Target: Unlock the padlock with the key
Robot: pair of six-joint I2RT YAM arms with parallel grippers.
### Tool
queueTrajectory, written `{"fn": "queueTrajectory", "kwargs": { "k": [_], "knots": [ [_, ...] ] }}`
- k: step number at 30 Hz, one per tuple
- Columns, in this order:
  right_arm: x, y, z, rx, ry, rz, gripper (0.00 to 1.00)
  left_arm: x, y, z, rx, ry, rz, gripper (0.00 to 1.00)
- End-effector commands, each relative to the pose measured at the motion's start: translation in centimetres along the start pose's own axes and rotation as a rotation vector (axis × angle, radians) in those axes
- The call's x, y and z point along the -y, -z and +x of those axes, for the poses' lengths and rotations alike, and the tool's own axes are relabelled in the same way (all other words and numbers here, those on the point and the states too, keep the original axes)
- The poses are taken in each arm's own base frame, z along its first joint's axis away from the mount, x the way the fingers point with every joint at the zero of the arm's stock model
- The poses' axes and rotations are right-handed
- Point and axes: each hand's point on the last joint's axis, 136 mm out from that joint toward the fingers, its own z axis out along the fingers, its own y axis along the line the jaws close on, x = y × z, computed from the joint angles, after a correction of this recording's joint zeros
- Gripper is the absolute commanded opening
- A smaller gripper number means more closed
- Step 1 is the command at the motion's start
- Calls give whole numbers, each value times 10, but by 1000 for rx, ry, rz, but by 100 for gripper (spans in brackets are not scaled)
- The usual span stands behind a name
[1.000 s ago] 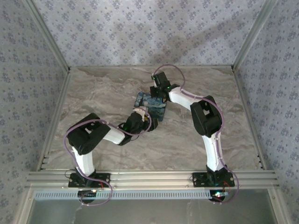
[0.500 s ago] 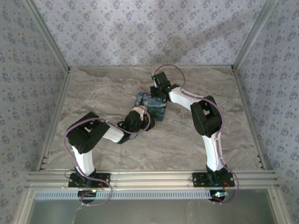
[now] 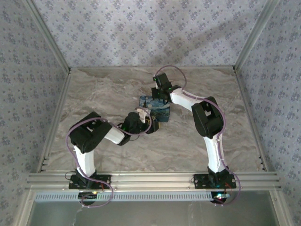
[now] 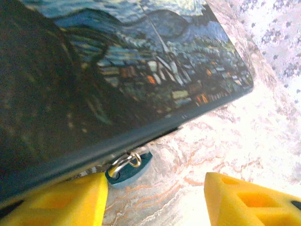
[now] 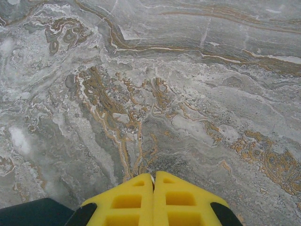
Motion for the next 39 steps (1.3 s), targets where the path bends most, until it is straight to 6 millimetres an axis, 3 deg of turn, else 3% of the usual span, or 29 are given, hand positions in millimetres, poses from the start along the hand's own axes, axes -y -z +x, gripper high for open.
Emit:
{"fn": "queueTrajectory", "kwargs": {
  "k": [1,5,9,14,21,25,33,39],
  "knots": [
    [0,-3,53,-168,21,11,0,-15,0,5,5,11,-64,59],
    [1,-1,52,-164,18,11,0,-24,-3,6,14,37,-114,55],
    [1,1,51,-159,18,10,0,-46,3,14,8,-21,-340,63],
    [1,2,51,-157,18,10,0,-57,15,11,27,-68,-529,71],
    [-1,2,49,-151,15,-1,0,-68,21,11,15,-57,-645,76],
    [-2,2,49,-149,16,-4,0,-65,19,12,7,-53,-624,77],
    [0,1,50,-152,19,4,0,-23,0,10,-14,-113,-315,52],
    [2,2,50,-154,20,9,0,-10,-2,1,-16,-72,-152,46]
  ]
}}
